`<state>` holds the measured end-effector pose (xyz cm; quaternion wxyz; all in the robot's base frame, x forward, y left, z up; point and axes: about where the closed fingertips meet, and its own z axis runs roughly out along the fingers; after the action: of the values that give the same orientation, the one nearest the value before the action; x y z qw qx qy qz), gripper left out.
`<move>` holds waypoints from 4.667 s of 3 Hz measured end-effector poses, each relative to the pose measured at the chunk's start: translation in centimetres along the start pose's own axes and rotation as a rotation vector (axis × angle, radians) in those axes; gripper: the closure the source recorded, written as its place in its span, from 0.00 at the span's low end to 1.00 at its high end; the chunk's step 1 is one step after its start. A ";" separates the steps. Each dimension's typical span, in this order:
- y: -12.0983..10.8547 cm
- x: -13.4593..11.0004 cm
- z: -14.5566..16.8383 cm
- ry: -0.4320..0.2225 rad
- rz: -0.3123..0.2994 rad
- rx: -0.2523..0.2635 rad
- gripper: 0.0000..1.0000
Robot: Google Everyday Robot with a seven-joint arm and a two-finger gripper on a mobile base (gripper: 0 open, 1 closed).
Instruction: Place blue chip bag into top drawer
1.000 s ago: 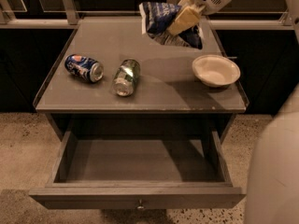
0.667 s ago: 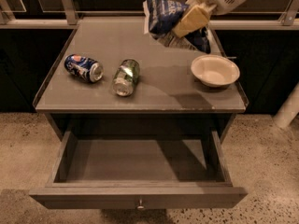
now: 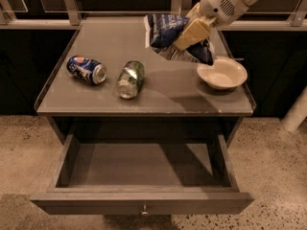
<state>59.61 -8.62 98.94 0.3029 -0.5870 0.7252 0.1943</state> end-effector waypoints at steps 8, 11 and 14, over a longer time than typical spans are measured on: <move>15.5 16.2 9.4 -0.017 0.457 0.133 1.00; 15.7 22.0 14.6 0.001 0.641 0.059 1.00; 15.5 25.3 18.0 0.014 0.725 0.007 0.63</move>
Offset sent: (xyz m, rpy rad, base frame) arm -0.1536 -0.0004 -0.0107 -0.0687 0.0973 -0.2097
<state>45.16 -12.07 67.59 0.2111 -0.2919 0.8890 0.2827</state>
